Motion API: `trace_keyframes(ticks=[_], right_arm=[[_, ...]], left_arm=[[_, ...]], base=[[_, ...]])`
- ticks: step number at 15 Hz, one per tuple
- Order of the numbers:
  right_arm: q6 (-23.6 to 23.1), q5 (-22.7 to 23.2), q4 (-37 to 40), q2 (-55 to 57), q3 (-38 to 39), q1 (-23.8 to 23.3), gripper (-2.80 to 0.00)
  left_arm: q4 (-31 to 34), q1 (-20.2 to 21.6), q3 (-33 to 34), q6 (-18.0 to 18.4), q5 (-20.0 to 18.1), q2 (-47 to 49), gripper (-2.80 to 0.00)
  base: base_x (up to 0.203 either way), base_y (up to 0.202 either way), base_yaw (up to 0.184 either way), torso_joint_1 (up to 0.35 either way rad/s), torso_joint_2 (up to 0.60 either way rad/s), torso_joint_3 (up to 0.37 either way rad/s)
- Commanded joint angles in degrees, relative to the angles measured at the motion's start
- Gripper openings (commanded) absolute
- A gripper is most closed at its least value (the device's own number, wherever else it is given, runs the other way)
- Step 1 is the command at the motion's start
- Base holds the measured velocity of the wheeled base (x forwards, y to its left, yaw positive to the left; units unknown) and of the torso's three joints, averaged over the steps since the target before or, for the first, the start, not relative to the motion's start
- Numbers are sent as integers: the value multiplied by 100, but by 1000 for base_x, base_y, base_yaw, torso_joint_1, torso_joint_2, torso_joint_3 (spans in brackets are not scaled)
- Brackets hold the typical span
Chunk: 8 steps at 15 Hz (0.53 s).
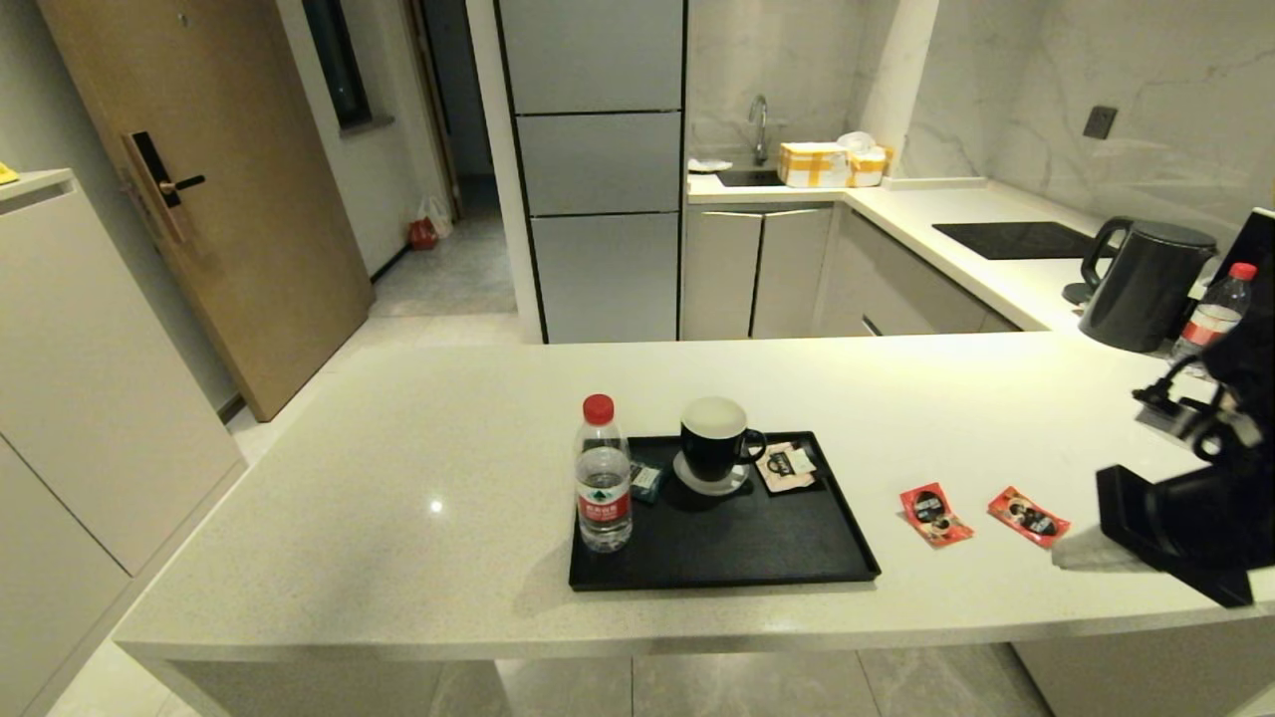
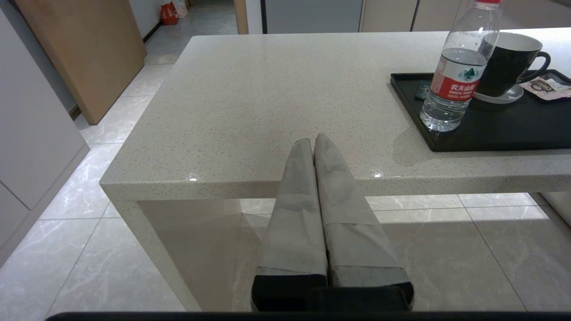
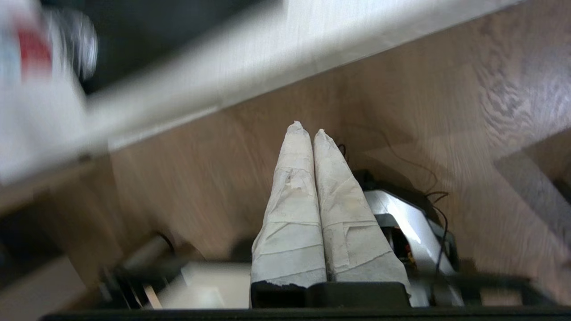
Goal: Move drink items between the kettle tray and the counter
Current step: Return the tea bag to its original position
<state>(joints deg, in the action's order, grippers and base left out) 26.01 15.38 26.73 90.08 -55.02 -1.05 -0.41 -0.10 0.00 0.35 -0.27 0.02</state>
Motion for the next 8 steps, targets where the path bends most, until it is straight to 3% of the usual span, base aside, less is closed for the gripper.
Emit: trace_keyframes(ticks=[1, 4, 5, 8], right_arm=[[289, -172, 175, 2108, -1638, -66, -280], [859, -728, 593, 3751, -3691, -132, -280], [974, -880, 833, 4119, -4318, -140, 0], [1371, -1391, 1213, 5348, -5539, -153, 0]], left_arm=[[-2, 1, 0, 0, 0, -2, -280], [-2, 1, 0, 0, 0, -2, -280], [-2, 1, 0, 0, 0, -2, -280], [-2, 1, 0, 0, 0, -2, -280]], base=[[0, 0, 0, 0, 0, 0], [0, 0, 0, 0, 0, 0], [0, 0, 0, 0, 0, 0], [0, 0, 0, 0, 0, 0]])
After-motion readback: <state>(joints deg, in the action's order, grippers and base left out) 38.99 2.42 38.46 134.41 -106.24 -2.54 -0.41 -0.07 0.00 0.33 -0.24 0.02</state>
